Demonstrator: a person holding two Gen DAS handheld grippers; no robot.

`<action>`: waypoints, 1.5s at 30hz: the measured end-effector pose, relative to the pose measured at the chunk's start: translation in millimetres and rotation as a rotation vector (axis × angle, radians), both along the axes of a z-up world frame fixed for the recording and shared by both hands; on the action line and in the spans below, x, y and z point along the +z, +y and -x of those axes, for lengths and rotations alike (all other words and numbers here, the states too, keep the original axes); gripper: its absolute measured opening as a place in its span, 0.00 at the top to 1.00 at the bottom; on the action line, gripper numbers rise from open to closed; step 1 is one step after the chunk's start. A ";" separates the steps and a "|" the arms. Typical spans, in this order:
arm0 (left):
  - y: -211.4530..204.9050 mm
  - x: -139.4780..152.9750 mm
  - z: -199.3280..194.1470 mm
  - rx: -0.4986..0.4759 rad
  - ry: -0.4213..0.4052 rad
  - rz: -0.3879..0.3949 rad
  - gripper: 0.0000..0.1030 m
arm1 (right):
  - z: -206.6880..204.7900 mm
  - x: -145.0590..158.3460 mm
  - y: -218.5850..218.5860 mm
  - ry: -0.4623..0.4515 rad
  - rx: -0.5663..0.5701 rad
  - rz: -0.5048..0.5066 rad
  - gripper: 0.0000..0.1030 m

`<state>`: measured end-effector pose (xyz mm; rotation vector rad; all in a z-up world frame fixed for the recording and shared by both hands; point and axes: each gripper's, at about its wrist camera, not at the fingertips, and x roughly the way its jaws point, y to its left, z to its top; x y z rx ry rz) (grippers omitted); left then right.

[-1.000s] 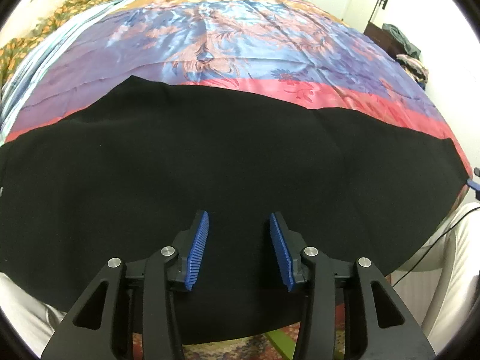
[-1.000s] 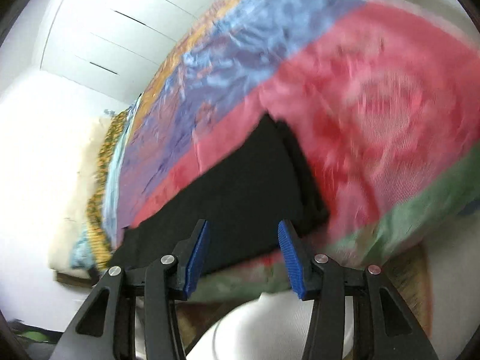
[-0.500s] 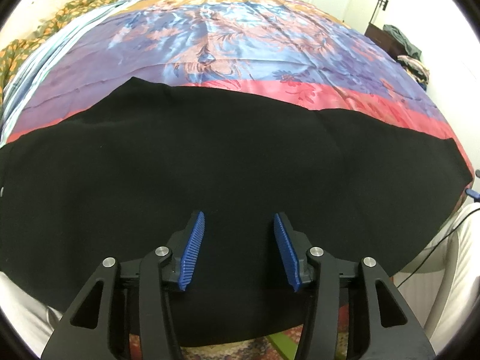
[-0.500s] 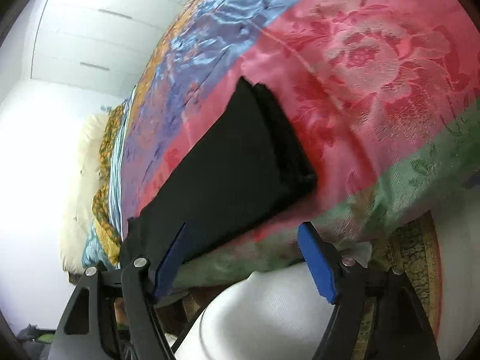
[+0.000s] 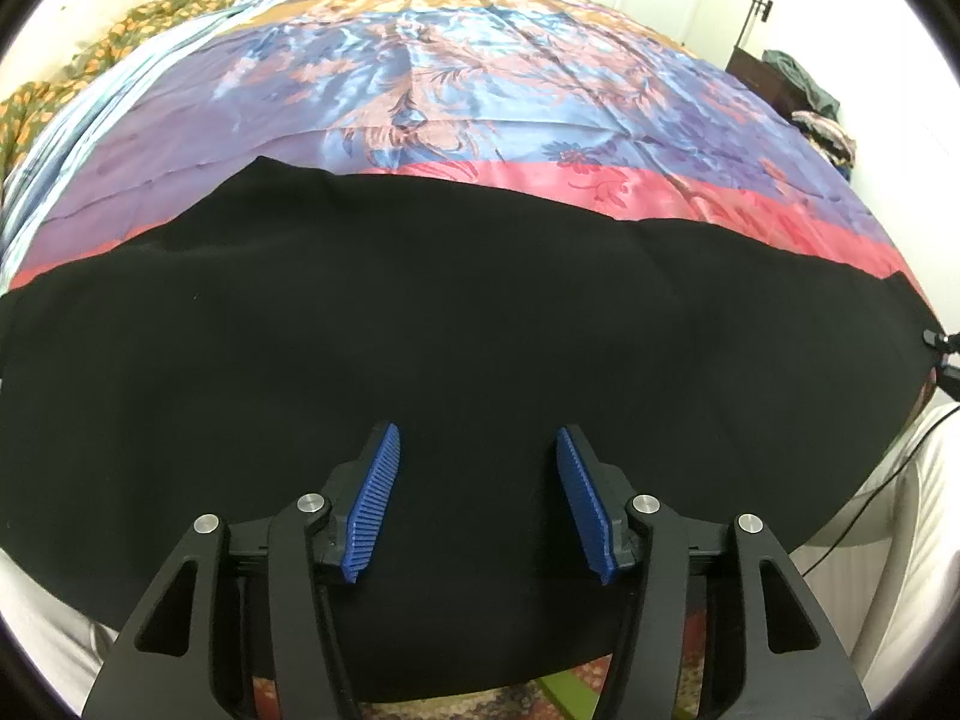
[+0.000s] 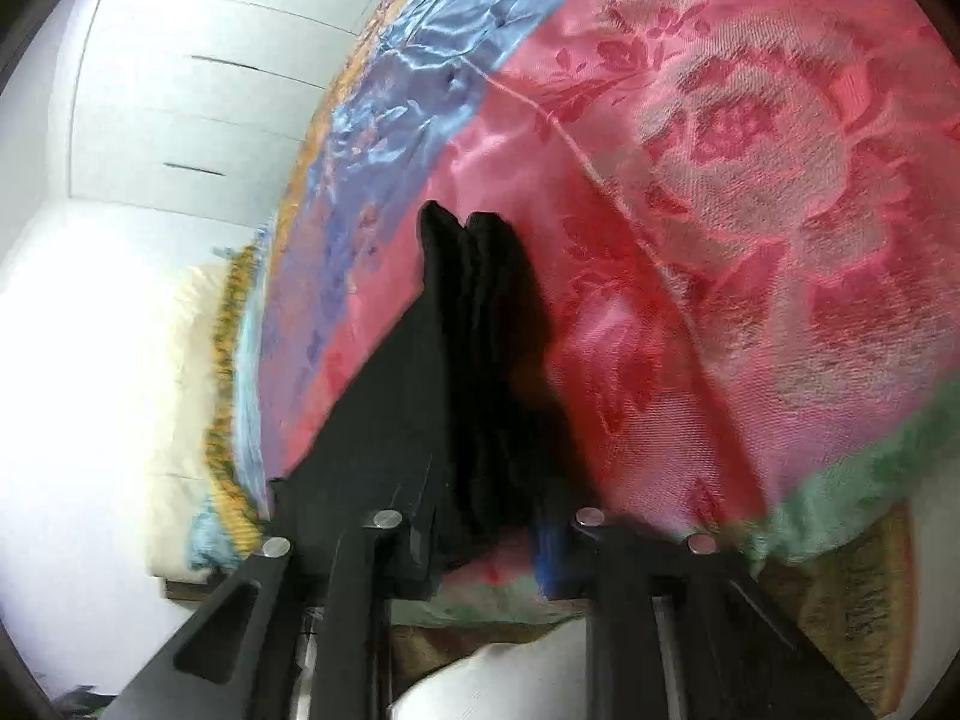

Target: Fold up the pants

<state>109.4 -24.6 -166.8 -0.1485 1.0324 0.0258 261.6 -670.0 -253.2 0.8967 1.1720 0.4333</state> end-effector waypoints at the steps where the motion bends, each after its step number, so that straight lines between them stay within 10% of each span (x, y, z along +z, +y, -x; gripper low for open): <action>1: 0.7 0.3 0.2 0.001 0.002 0.006 0.45 | -0.2 5.6 2.7 -0.016 0.007 0.003 0.80; 9: 22.3 8.2 -2.2 0.074 -0.026 0.112 0.45 | 14.9 92.4 70.1 -0.207 0.092 -0.093 0.80; 17: 60.9 8.3 9.4 0.167 -0.082 0.202 0.45 | 21.0 115.3 254.5 -0.290 0.157 -0.235 0.81; 24: 97.4 17.2 29.6 0.257 -0.128 0.248 0.46 | 49.2 76.4 442.5 -0.272 0.362 -0.145 0.81; 30: 127.4 18.6 45.2 0.359 -0.147 0.285 0.46 | 102.0 54.0 558.2 -0.458 0.663 0.154 0.76; 35: 130.7 22.7 52.3 0.371 -0.170 0.309 0.47 | 141.8 52.9 572.8 -0.614 0.826 0.330 0.14; 40: 95.8 42.1 42.9 0.171 -0.207 0.323 0.56 | 162.1 85.5 522.6 -0.786 0.802 0.412 0.10; 45: 43.0 33.4 20.1 0.034 -0.099 0.186 0.71 | 152.0 98.5 465.0 -0.769 0.629 0.462 0.07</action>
